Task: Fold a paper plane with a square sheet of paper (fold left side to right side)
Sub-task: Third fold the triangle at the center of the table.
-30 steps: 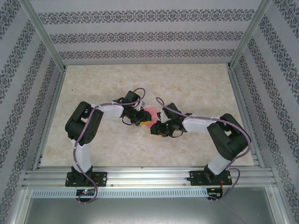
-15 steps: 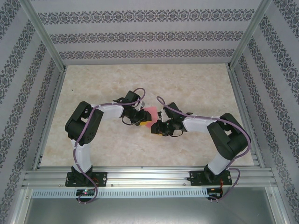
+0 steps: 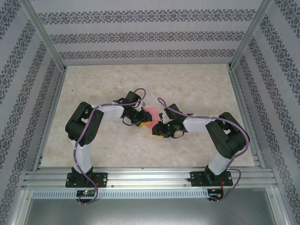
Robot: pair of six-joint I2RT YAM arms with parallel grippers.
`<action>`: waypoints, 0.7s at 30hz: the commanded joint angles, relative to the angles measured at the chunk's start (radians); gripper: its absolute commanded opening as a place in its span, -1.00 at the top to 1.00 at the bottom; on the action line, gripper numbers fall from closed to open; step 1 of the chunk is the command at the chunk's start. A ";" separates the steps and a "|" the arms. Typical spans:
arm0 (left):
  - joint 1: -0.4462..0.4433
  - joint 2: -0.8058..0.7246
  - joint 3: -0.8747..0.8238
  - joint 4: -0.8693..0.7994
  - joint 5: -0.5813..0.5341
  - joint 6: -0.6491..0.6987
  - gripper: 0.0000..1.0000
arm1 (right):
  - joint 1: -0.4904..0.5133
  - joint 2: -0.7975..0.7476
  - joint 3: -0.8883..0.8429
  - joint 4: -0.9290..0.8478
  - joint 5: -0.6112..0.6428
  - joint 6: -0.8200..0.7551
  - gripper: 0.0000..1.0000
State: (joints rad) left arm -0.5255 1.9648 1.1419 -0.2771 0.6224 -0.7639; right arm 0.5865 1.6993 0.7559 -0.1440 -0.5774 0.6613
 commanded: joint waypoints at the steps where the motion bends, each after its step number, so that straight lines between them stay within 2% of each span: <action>1: 0.019 0.021 -0.032 -0.005 -0.068 0.020 0.17 | -0.011 0.021 -0.048 -0.040 0.031 0.023 0.36; 7: 0.023 -0.070 -0.008 -0.045 -0.061 0.037 0.17 | -0.033 0.050 -0.096 0.030 0.013 0.115 0.42; 13: 0.009 -0.166 -0.052 -0.026 -0.058 0.011 0.17 | -0.034 0.081 -0.098 0.035 0.009 0.139 0.44; 21: -0.052 -0.174 -0.108 0.053 -0.055 -0.051 0.26 | -0.037 0.088 -0.093 0.018 0.017 0.136 0.53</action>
State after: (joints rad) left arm -0.5556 1.7916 1.0542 -0.2695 0.5735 -0.7849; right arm 0.5472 1.7153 0.7040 -0.0360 -0.6456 0.7876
